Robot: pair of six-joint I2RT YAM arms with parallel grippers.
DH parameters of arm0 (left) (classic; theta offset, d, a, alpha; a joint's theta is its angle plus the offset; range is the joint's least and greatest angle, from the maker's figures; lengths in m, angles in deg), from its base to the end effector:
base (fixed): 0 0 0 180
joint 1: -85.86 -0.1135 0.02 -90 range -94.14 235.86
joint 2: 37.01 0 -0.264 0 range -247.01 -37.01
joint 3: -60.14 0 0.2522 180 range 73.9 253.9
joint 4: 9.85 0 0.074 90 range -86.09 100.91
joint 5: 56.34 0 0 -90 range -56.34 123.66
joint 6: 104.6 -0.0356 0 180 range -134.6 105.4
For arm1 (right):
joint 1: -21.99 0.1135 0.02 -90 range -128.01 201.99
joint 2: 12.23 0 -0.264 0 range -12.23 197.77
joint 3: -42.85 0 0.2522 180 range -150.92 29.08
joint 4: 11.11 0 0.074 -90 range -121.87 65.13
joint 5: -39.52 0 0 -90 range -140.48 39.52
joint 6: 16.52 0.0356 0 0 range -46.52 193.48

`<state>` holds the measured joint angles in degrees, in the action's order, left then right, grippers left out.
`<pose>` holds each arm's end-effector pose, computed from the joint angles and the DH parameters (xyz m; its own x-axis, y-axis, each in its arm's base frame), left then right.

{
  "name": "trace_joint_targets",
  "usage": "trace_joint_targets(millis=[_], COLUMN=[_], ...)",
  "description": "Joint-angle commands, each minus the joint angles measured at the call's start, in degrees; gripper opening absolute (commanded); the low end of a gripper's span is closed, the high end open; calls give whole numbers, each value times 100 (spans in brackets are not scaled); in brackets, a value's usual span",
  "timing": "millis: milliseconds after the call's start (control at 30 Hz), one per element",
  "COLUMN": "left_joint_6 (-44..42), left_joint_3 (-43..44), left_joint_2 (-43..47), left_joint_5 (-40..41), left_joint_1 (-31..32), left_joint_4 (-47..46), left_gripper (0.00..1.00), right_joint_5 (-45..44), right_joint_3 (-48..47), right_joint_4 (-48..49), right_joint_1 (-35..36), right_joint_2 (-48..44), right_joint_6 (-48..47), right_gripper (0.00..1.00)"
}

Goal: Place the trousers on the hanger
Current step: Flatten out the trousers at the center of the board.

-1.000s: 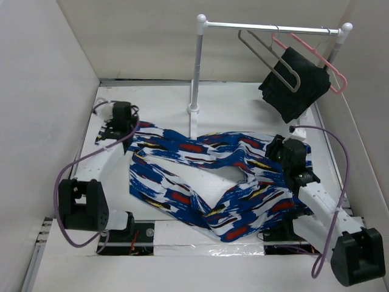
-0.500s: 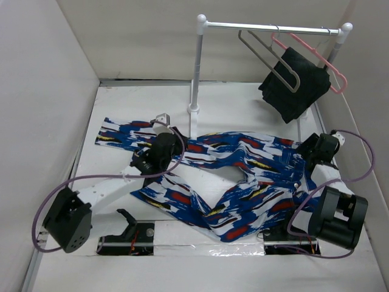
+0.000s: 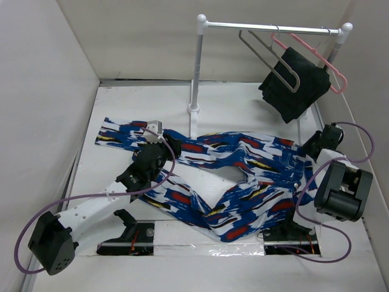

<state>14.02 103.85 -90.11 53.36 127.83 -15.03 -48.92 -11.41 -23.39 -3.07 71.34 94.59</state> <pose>0.1698 -0.1366 0.2756 -0.2298 -0.3999 -0.8873 0.3071 0.8353 -0.4560 0.2652 -0.1229 0.1796 -0.4151 0.5915 -0.6912 0.5944 0.7515 0.2862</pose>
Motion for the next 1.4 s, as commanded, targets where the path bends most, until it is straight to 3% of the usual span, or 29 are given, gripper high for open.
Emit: trace_joint_targets(millis=[0, 33, 100, 333, 433, 700, 733, 767, 867, 1033, 1133, 1233, 1267, 1300, 1333, 1367], left_joint_6=[-111, -102, -94, 134, 266, 513, 548, 591, 688, 1231, 2064, 2655, 3101, 3314, 3491, 3675], left_joint_3=[10, 19, 71, 265, 318, 134, 133, 142, 212, 134, 19, 2, 10, 28, 28, 45], left_joint_2=[125, 98, 46, -279, -437, -780, -885, -947, -1053, -843, -693, -666, -693, -719, -789, -807], left_joint_5=[-37, -37, 7, 648, 903, 551, 596, 613, 587, 1096, 1491, 1852, 1931, 2010, 2028, 2020], left_joint_1=[30, 30, 30, 30, -22, -971, -1042, -1182, -1245, -1245, -1297, -1297, -1297, -1297, -1297, -1349], left_joint_4=[-137, -119, -75, 399, 540, 435, 478, 505, 689, 1320, 2039, 2970, 3210, 3438, 3789, 3897], left_gripper=[28, 28, 28, 29, 38, 39, 42, 43, 43, 43, 42, 47, 52, 56, 58, 58], right_joint_5=[239, 335, 327, 327, 231, 661, 661, 670, 696, 372, 362, 353, 362, 406, 476, 651], right_joint_3=[-398, -459, -618, -1329, -1890, -2938, -2938, -2912, -2413, -255, 897, 1542, 1857, 1982, 2088, 2254], right_joint_4=[-51, -68, -69, 432, 441, 608, 521, 486, 555, 1354, 1566, 1417, 1321, 1225, 1058, 996], right_joint_1=[-8, -8, -8, -8, -8, 0, 53, 54, 255, 677, 958, 1573, 1731, 2037, 2179, 2329], right_joint_2=[1, 10, 10, 203, 693, 1820, 1847, 1847, 1436, -704, -2049, -2975, -3518, -3758, -3978, -4345], right_joint_6=[-124, -124, -54, 368, 368, 430, 438, 447, 465, 807, 878, 712, 659, 597, 484, 422], right_gripper=[29, 8, 0, 0, 0, 0, 7, 38, 92, 96, 92, 58, 26, 8, 0, 0])
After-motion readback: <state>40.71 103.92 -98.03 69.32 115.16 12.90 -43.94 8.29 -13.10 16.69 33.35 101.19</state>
